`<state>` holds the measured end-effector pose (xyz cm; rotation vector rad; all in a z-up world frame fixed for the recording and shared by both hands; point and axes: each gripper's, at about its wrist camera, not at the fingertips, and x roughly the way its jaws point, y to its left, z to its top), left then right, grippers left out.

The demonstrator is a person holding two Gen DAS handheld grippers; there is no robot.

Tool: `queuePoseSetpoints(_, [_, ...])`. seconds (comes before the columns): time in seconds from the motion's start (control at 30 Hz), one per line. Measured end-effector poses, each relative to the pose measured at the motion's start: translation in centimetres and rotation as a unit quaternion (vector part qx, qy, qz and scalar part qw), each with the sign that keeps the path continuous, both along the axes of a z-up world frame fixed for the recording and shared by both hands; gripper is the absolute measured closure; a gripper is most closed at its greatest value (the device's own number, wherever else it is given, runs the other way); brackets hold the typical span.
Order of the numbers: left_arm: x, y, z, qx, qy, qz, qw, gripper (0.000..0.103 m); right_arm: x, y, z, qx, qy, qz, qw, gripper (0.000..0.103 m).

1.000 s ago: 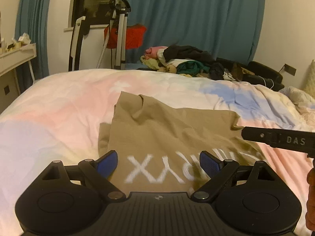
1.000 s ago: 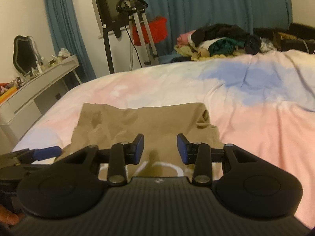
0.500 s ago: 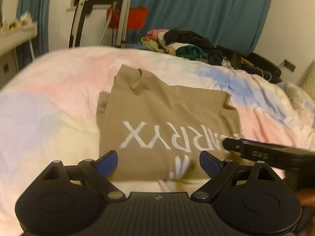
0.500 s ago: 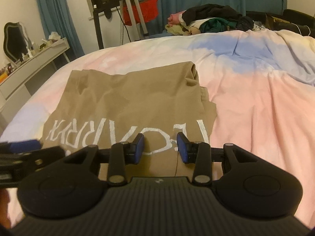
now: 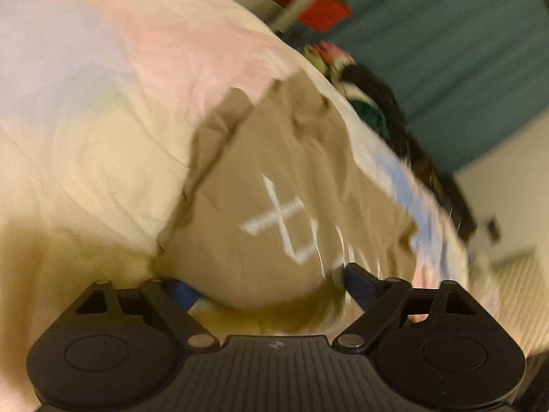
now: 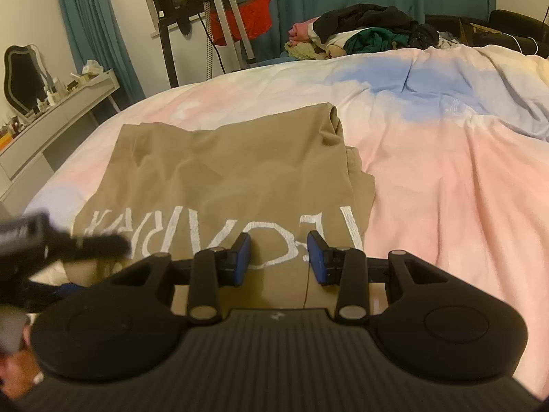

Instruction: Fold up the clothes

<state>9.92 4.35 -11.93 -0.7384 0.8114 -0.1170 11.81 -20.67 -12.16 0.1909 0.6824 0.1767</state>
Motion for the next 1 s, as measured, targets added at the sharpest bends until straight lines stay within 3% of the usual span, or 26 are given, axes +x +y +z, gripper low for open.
queuePoseSetpoints(0.17, [-0.4,1.5,-0.6,-0.040,-0.001,0.043,0.9983,0.056,-0.3,-0.3,0.7,0.018,0.001,-0.008,1.000,0.064])
queuePoseSetpoints(0.3, [-0.6,2.1,-0.6,-0.062,-0.007,0.056,0.9965,0.069,-0.8,-1.4,2.3,0.071,0.004,-0.023,0.997,0.059])
queuePoseSetpoints(0.33, [-0.7,2.2,-0.6,-0.062,-0.010,0.056,0.9964,0.070,-1.2,-2.0,2.9,0.108,0.004,-0.024,0.994,0.044])
queuePoseSetpoints(0.37, [-0.6,2.1,-0.5,-0.061,-0.013,0.055,0.9965,0.071,-1.6,-2.8,3.2,0.162,0.006,-0.027,0.986,0.020])
queuePoseSetpoints(0.4, [-0.6,2.1,-0.5,-0.059,-0.015,0.055,0.9966,0.072,-2.0,-3.6,3.3,0.223,0.009,-0.030,0.974,0.012])
queuePoseSetpoints(0.47, [-0.7,2.1,-0.5,-0.057,-0.017,0.054,0.9968,0.073,-2.7,-5.0,3.0,0.342,0.025,-0.035,0.939,0.013])
queuePoseSetpoints(0.5, [-0.7,2.1,-0.5,-0.058,-0.017,0.054,0.9967,0.073,-2.8,-5.5,2.4,0.398,0.045,-0.037,0.915,0.013])
queuePoseSetpoints(0.53, [-0.7,2.1,-0.6,-0.061,-0.018,0.055,0.9965,0.073,-2.9,-5.7,1.7,0.433,0.064,-0.040,0.898,0.012])
queuePoseSetpoints(0.6, [-0.7,2.2,-0.6,-0.067,-0.017,0.057,0.9959,0.074,-3.0,-5.6,0.0,0.468,0.102,-0.049,0.876,0.012])
queuePoseSetpoints(0.8, [-0.9,2.6,-0.6,-0.084,-0.022,0.067,0.9939,0.078,-1.3,-4.2,-4.7,0.485,0.185,-0.077,0.851,0.012])
queuePoseSetpoints(0.9, [-0.8,3.0,-0.9,-0.100,-0.023,0.072,0.9921,0.079,-0.7,-4.7,-5.8,0.505,0.167,-0.112,0.840,0.012])
queuePoseSetpoints(1.0, [-0.7,3.3,-1.1,-0.120,-0.024,0.077,0.9895,0.080,-0.6,-5.5,-5.8,0.508,0.129,-0.146,0.839,0.013])
